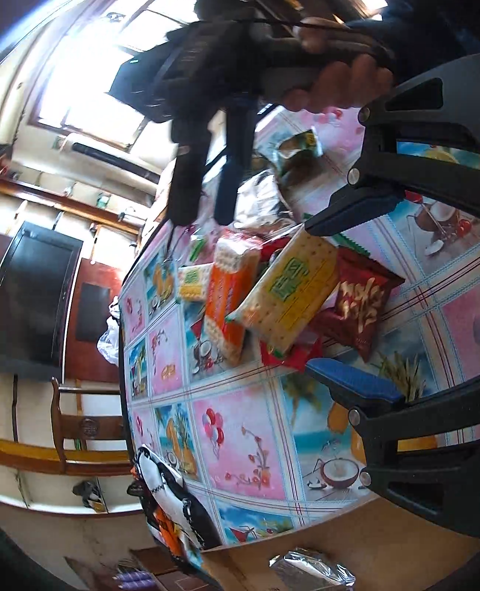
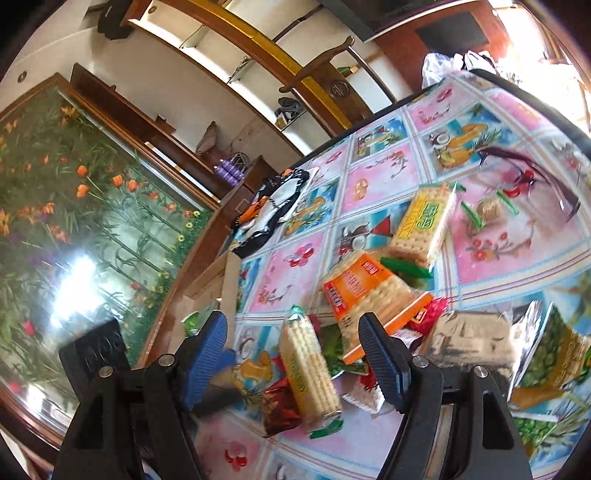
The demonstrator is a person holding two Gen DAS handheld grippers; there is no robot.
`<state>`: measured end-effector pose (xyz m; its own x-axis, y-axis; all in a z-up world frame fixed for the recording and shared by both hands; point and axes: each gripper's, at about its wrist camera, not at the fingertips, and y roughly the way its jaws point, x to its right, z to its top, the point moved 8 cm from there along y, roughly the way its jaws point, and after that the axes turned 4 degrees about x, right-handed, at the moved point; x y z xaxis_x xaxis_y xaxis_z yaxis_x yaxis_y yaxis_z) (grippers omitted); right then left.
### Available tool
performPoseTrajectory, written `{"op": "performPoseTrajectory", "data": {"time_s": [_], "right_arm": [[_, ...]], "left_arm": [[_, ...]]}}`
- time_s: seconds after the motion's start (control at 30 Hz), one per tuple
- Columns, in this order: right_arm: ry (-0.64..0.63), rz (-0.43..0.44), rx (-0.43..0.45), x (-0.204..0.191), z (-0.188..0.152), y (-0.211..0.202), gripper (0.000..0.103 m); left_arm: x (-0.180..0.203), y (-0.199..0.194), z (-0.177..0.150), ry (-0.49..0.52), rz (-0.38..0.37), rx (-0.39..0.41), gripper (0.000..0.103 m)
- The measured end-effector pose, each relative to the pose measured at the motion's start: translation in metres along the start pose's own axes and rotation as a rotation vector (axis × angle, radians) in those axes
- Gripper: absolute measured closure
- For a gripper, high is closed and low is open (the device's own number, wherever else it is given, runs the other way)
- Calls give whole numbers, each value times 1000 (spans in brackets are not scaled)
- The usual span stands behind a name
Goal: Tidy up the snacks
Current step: 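Move both grippers back over the snack pile on the table, then grasp a red candy packet with the left gripper while the right grasps a yellow cracker pack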
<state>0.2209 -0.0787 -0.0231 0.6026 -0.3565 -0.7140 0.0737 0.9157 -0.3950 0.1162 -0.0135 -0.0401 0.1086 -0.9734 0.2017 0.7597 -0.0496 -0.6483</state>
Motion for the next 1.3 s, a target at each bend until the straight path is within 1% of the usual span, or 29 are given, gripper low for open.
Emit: {"op": "performPoseTrajectory", "data": {"time_s": [0.07,0.17,0.23,0.27,0.33,0.43,0.53,0.57,0.6,0.67,0.77,0.83,0.9,0.97,1.03,1.1,1.13,1.17,1.2,1.3], "right_arm": [[-2,5,1,-3,-1,0,25],[-8,7,-1,-5,-4,-1,25],[-16,5,-8,-7,-5,0,25],[-28,-1,-16,-8,-7,2,25],[-52,-21,-24,-11,-10,5,25],[-106,-52,-41,-18,-16,11,25],[-168,-97,-42,-22,-20,15,24],[-205,-135,-40,-22,-22,17,24],[-228,-162,-39,-22,-23,18,24],[-268,-210,-40,-20,-25,21,24],[-284,-221,-50,-20,-28,24,24],[-284,-224,-56,-19,-29,25,24],[-278,-233,-55,-16,-29,25,24],[-269,-229,-56,-15,-28,24,24],[-272,-233,-57,-15,-29,24,24],[-272,-229,-67,-16,-30,25,24],[-271,-224,-71,-17,-31,26,24],[-272,-219,-75,-18,-32,26,24],[-275,-219,-79,-18,-33,27,24],[-279,-221,-84,-19,-35,27,24]], "left_arm": [[4,5,-9,14,-8,-33,30],[3,12,-19,38,14,-78,30],[0,17,-24,33,23,-99,30],[-3,21,-26,25,34,-110,30],[-10,27,-30,7,50,-130,35],[-15,27,-30,-4,69,-125,45],[-20,21,-26,-26,74,-98,48],[-22,19,-25,-29,74,-90,50],[-22,16,-23,-34,69,-81,57],[-25,11,-18,-49,62,-55,57],[-30,9,-16,-64,64,-57,57],[-31,12,-18,-61,60,-77,56],[-26,14,-21,-33,57,-92,48],[-26,16,-22,-18,85,-101,45],[-30,18,-24,-24,99,-111,42],[-36,21,-26,-44,116,-119,33],[-38,22,-26,-59,110,-124,33],[-39,21,-27,-65,104,-124,36],[-39,21,-27,-68,99,-121,43],[-38,20,-26,-69,91,-115,54]]}}
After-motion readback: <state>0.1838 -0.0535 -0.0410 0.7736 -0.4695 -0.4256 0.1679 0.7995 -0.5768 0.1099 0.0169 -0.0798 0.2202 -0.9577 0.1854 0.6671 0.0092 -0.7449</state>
